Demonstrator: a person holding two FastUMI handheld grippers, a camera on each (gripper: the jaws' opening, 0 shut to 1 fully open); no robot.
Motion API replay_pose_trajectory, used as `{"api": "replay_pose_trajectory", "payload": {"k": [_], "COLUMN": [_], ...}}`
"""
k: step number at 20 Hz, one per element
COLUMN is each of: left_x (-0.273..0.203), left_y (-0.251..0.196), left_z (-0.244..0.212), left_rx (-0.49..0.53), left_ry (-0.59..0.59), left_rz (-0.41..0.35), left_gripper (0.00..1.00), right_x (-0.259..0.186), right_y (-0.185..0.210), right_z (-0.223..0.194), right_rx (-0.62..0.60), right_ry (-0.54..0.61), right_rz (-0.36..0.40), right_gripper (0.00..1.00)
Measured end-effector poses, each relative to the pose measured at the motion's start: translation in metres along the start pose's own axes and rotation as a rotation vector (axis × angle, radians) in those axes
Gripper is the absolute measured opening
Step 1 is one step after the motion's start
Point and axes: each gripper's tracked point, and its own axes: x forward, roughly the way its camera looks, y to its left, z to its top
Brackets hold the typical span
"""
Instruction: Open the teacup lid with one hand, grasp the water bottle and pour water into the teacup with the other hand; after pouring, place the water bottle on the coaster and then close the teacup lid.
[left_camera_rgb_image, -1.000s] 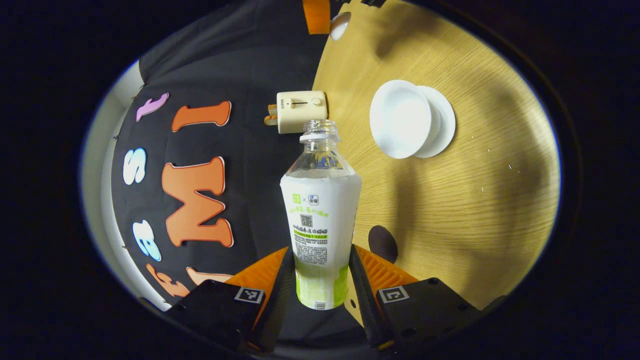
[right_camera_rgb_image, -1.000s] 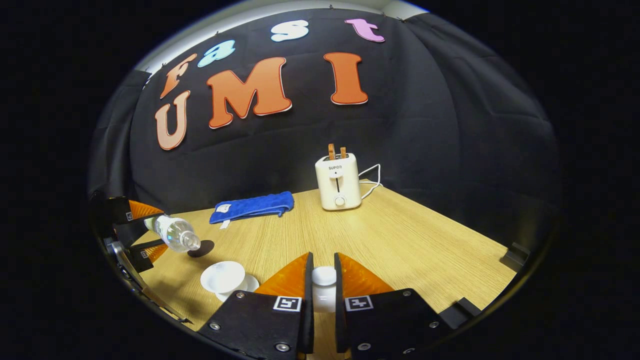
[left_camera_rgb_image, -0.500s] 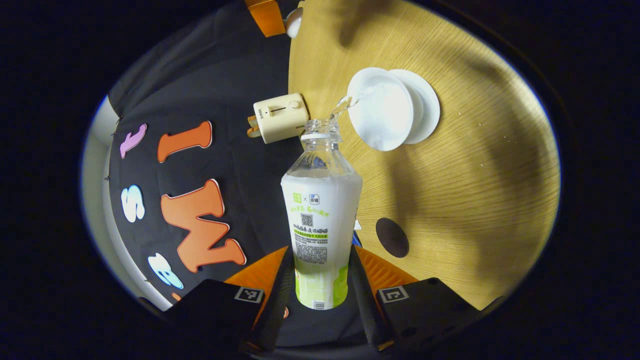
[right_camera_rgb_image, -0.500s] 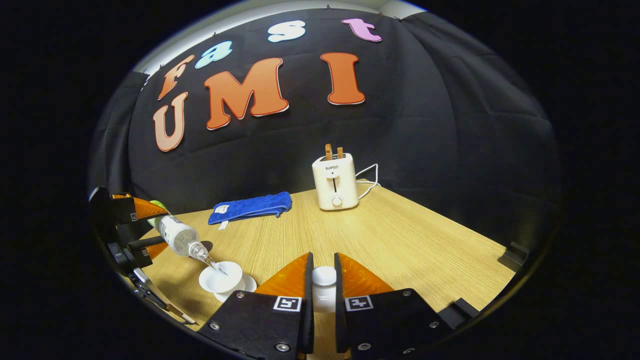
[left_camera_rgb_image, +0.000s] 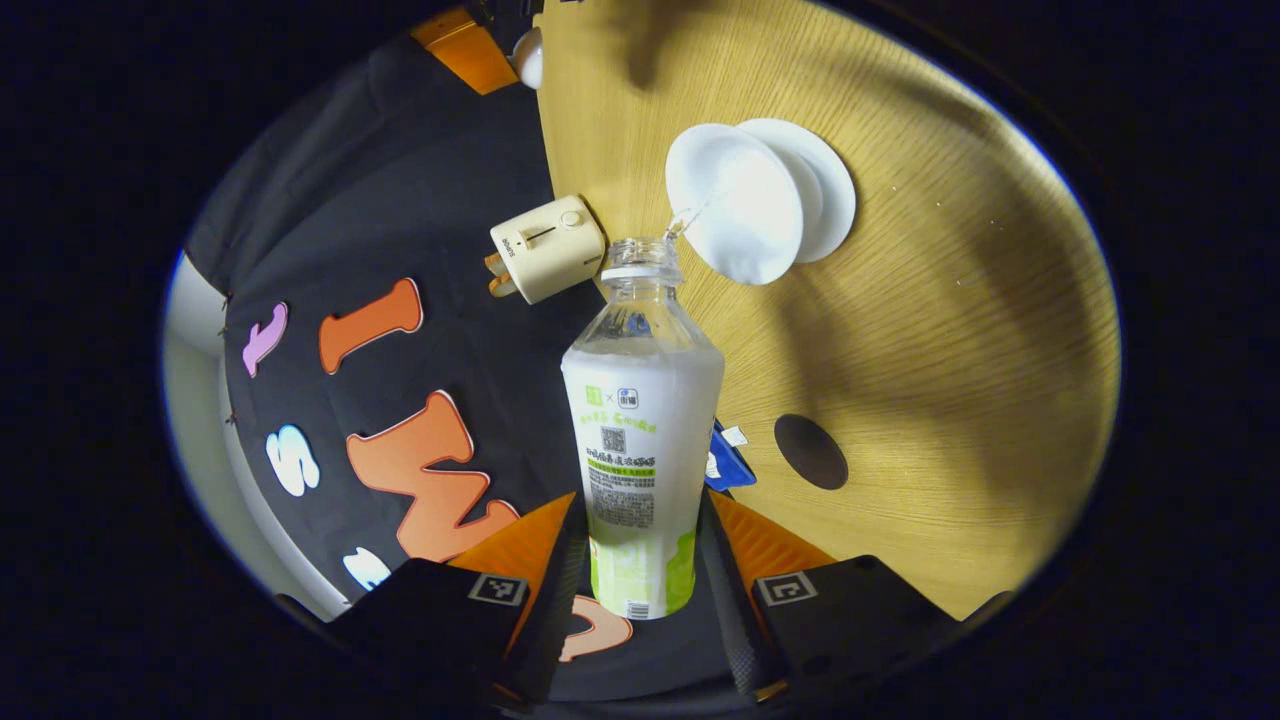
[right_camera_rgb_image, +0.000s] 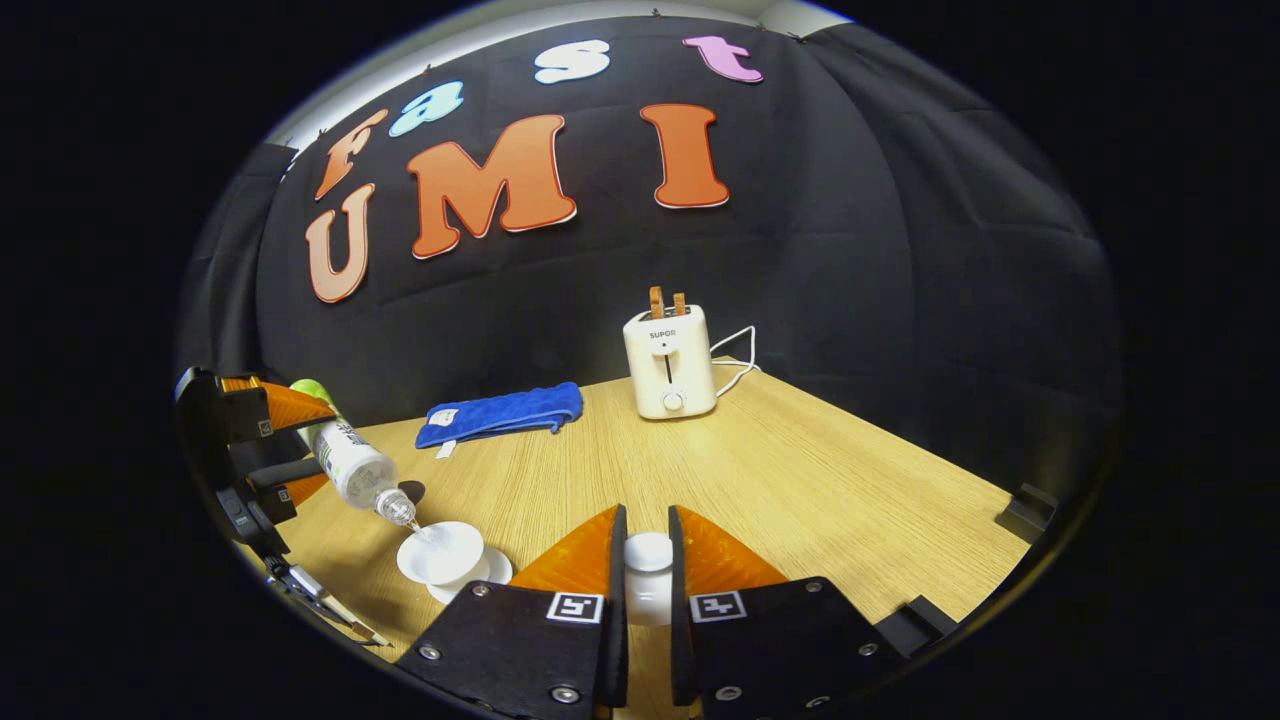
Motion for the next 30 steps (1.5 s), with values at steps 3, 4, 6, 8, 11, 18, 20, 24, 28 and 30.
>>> {"api": "replay_pose_trajectory", "payload": {"k": [3,4,6,8,11,18,20,24,28,30], "left_x": [0.002,0.002,0.001,0.000,0.003,0.002,0.005,0.006,0.007,0.011], "left_y": [-0.005,-0.009,-0.018,-0.023,-0.034,-0.044,-0.049,-0.050,-0.048,-0.044], "left_z": [0.003,0.004,0.009,0.012,0.014,0.006,0.005,-0.003,-0.010,-0.010], "left_rx": [-0.061,-0.097,-0.173,-0.240,-0.359,-0.744,-0.866,-1.027,-1.245,-1.353], "left_ry": [-0.009,-0.012,-0.016,-0.024,-0.023,-0.001,-0.001,0.007,0.003,-0.011], "left_rz": [-0.024,-0.034,-0.059,-0.073,-0.096,-0.130,-0.142,-0.137,-0.142,-0.139], "left_gripper": [0.67,0.67,0.69,0.66,0.65,0.68,0.68,0.69,0.65,0.68], "right_x": [0.001,0.000,0.001,0.001,0.002,0.002,0.002,0.003,0.004,0.004], "right_y": [0.000,0.000,-0.001,-0.001,0.001,0.001,0.003,0.006,0.007,0.008], "right_z": [-0.001,-0.001,-0.002,-0.003,-0.004,-0.006,-0.006,-0.009,-0.010,-0.010], "right_rx": [-0.001,0.001,0.001,-0.001,0.002,-0.003,-0.007,-0.017,-0.023,-0.026], "right_ry": [0.003,0.005,0.007,0.010,0.015,0.019,0.020,0.026,0.029,0.031], "right_rz": [0.001,0.000,-0.002,-0.002,0.000,-0.002,0.001,0.004,0.004,0.005], "right_gripper": [0.17,0.17,0.17,0.17,0.17,0.17,0.17,0.17,0.17,0.17]}}
